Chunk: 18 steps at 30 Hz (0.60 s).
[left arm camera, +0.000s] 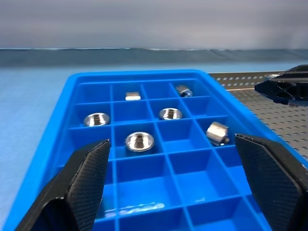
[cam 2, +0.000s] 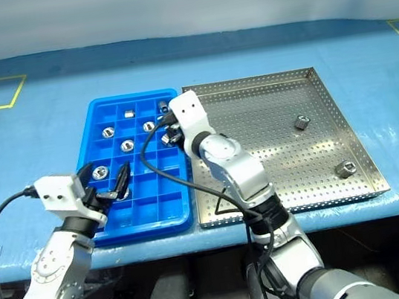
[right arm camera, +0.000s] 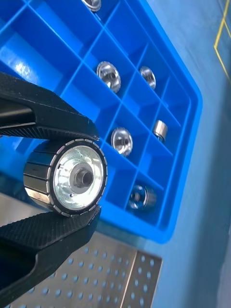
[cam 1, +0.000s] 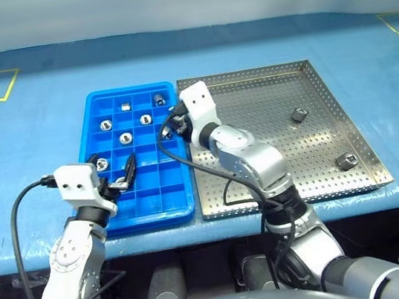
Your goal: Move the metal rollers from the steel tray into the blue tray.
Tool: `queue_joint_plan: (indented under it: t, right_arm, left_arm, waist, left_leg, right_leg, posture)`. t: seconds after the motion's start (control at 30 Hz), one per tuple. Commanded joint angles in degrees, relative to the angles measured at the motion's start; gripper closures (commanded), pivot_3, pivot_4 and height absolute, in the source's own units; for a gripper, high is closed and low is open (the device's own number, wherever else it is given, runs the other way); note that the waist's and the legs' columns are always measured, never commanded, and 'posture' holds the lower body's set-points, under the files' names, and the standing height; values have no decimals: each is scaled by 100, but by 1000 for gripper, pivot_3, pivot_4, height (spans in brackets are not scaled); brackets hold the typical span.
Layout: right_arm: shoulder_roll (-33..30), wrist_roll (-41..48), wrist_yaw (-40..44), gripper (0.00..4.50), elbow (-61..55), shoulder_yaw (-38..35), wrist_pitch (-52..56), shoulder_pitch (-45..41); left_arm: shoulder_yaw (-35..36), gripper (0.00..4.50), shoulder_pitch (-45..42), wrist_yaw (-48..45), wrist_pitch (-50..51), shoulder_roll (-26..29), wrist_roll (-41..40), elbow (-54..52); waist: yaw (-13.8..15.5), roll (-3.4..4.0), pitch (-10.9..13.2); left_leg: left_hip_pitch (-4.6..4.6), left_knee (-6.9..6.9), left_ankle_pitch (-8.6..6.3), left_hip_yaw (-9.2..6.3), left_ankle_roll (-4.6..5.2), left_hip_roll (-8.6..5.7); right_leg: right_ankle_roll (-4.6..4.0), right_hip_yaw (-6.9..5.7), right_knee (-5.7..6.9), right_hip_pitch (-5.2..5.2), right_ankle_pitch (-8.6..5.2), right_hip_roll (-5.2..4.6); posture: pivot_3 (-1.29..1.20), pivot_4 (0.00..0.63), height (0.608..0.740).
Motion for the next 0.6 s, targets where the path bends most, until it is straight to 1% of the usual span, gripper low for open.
queue_joint_plan:
  t: [0.03,0.27,0.43,0.6]
  right_arm:
    - [145,-36,155,2731,98,151,-343,-178]
    - [420,-37,410,2731,721,311,-607,-225]
    - [447,-125,492,2731,1156,397,-790,-231]
    - [452,-116,484,2731,1504,326,-879,-201]
  left_arm:
    - [111,0,114,80,-146,-13,40,-387]
    - [225,0,289,180,-126,-46,-44,-522]
    - [170,0,295,205,-108,-43,-52,-508]
    - [92,0,218,190,-58,-32,-61,-436]
  waist:
    - [40,0,0]
    - [139,0,0]
    - [190,0,0]
    - [196,-1,-1]
  left_leg:
    - [1,0,0,0,0,1]
    - [6,1,2,-2,-2,5]
    - [4,-2,2,-2,-2,5]
    - [8,-2,2,-1,-2,5]
  right_leg:
    - [-2,-1,1,0,-1,1]
    - [-8,-5,3,2,-7,4]
    - [-9,-5,2,-1,-5,5]
    - [-8,-5,2,3,-8,5]
  posture:
    - [272,150,740]
    - [303,150,740]
    - [300,150,740]
    - [277,150,740]
